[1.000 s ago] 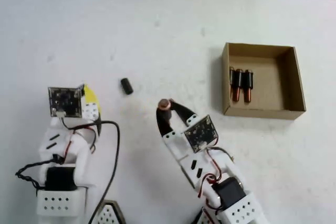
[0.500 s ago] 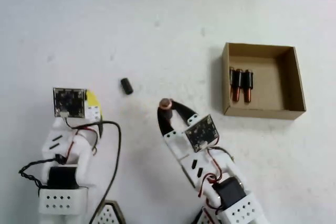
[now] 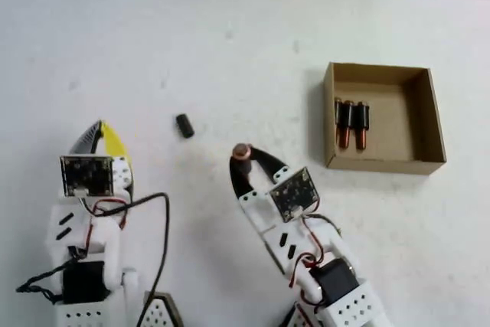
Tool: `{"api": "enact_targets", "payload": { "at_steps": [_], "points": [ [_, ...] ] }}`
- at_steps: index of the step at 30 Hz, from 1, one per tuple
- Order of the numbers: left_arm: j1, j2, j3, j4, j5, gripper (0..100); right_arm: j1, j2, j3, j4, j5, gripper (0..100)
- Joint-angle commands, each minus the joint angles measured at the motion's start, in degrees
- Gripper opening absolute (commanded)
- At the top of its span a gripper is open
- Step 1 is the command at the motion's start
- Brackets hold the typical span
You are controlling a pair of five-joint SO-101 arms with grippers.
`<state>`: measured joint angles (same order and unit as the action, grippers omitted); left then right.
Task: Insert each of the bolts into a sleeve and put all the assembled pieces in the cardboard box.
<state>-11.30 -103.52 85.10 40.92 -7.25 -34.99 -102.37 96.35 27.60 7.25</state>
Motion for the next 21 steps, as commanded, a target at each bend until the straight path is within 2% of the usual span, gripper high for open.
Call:
{"api": "enact_targets", "payload": {
  "at_steps": [1, 8, 21],
  "points": [
    [0.6, -0.6, -0.1, 1.5, -0.5, 2, 0.8, -0.7, 0.4, 0.0, 0.8, 1.7],
    [4.3, -0.6, 7.6, 2.5, -0.5, 2, 8.6, -0.7, -1.5, 1.3, 0.9, 1.7],
    [4.6, -0.6, 12.0, 4.0, -0.5, 2, 19.1, -0.2, -19.5, 19.6, 1.0, 1.7]
  ]
}}
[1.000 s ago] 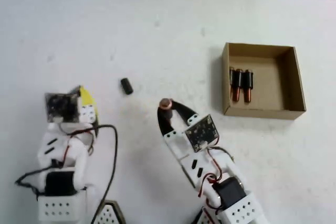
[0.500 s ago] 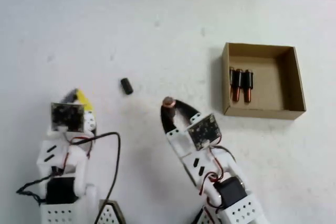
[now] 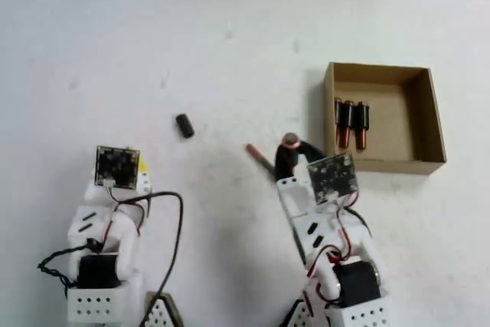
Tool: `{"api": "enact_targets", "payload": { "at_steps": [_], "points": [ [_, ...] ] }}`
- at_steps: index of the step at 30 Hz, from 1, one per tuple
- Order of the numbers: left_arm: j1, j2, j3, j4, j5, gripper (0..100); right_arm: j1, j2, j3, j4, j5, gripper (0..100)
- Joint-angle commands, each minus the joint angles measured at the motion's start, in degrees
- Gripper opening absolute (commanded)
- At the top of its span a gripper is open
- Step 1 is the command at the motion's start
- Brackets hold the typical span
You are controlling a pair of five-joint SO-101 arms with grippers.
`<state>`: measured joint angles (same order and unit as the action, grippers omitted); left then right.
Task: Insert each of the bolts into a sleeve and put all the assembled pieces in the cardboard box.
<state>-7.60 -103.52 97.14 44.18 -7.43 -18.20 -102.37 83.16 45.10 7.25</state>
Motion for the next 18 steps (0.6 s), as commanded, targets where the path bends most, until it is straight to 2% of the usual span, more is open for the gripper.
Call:
{"api": "enact_targets", "payload": {
  "at_steps": [1, 8, 18],
  "points": [
    [0.9, -0.6, -0.1, 1.4, -0.4, 2, 3.0, -0.2, -7.7, 3.4, 1.0, 1.7],
    [0.8, -0.6, -0.1, 4.6, -0.4, 2, 5.8, 3.3, -17.8, 10.3, 5.6, 1.7],
    [0.7, -0.6, -0.1, 6.1, -0.4, 2, 16.0, 29.1, -36.3, 10.5, 5.8, 1.7]
  ]
}}
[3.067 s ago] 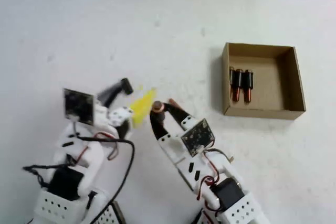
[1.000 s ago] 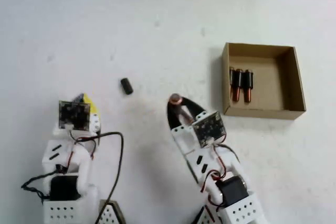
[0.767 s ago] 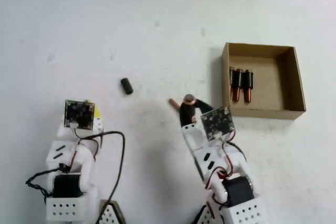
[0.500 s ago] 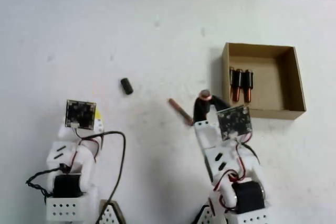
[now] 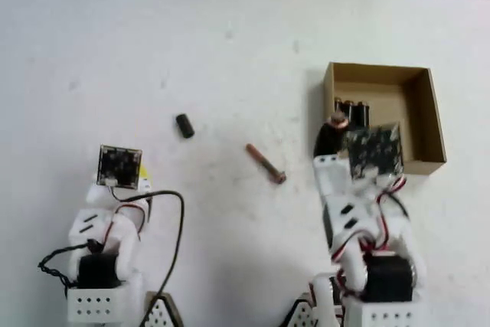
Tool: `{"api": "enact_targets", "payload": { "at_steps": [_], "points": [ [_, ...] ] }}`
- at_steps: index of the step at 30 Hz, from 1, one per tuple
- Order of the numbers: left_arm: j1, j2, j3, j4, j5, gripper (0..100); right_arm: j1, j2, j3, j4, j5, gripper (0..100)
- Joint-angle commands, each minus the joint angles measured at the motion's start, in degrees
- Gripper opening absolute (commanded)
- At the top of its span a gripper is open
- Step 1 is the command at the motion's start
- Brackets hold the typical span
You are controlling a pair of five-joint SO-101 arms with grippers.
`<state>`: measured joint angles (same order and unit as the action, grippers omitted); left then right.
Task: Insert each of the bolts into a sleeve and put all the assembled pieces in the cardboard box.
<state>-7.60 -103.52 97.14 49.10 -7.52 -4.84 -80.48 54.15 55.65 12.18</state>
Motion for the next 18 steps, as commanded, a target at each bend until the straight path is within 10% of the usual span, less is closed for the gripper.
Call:
{"api": "enact_targets", "payload": {
  "at_steps": [1, 18],
  "points": [
    [0.8, -0.6, -0.1, 1.5, -0.3, 2, 3.6, 9.9, -8.7, -0.6, 0.9, 1.7],
    [0.5, -0.6, -0.1, 1.7, -0.4, 2, 16.1, 55.4, -22.5, -15.8, 8.2, 1.7]
  ]
}}
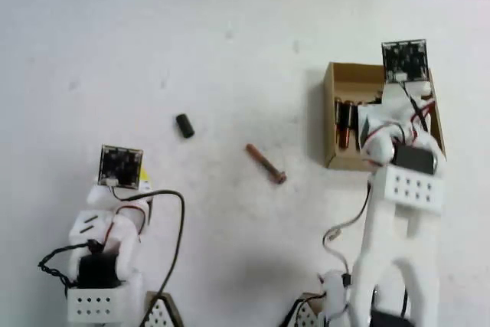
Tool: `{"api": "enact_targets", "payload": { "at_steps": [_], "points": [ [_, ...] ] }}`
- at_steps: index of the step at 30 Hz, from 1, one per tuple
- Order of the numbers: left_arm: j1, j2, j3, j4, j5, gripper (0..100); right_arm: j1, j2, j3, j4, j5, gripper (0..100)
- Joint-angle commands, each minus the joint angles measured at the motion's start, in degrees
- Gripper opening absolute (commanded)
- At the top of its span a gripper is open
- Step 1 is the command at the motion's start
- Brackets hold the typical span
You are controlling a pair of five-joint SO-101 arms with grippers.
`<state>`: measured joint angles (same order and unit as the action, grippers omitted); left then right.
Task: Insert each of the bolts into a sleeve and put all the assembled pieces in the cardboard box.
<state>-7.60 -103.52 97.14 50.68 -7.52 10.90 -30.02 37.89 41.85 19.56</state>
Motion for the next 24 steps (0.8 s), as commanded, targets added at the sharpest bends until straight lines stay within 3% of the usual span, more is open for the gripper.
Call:
{"api": "enact_targets", "payload": {
  "at_steps": [1, 18, 24],
  "points": [
    [0.5, -0.6, -0.1, 0.1, -0.4, 2, 0.4, 7.6, -7.8, -2.0, 0.8, 1.7],
    [0.7, -0.6, -0.1, 0.1, -0.4, 2, 3.9, 46.3, -37.6, -1.5, 1.0, 1.8],
    [0.8, -0.6, -0.1, 0.1, -0.4, 2, 3.8, 53.3, -40.7, -0.7, 8.9, 1.8]
  ]
}}
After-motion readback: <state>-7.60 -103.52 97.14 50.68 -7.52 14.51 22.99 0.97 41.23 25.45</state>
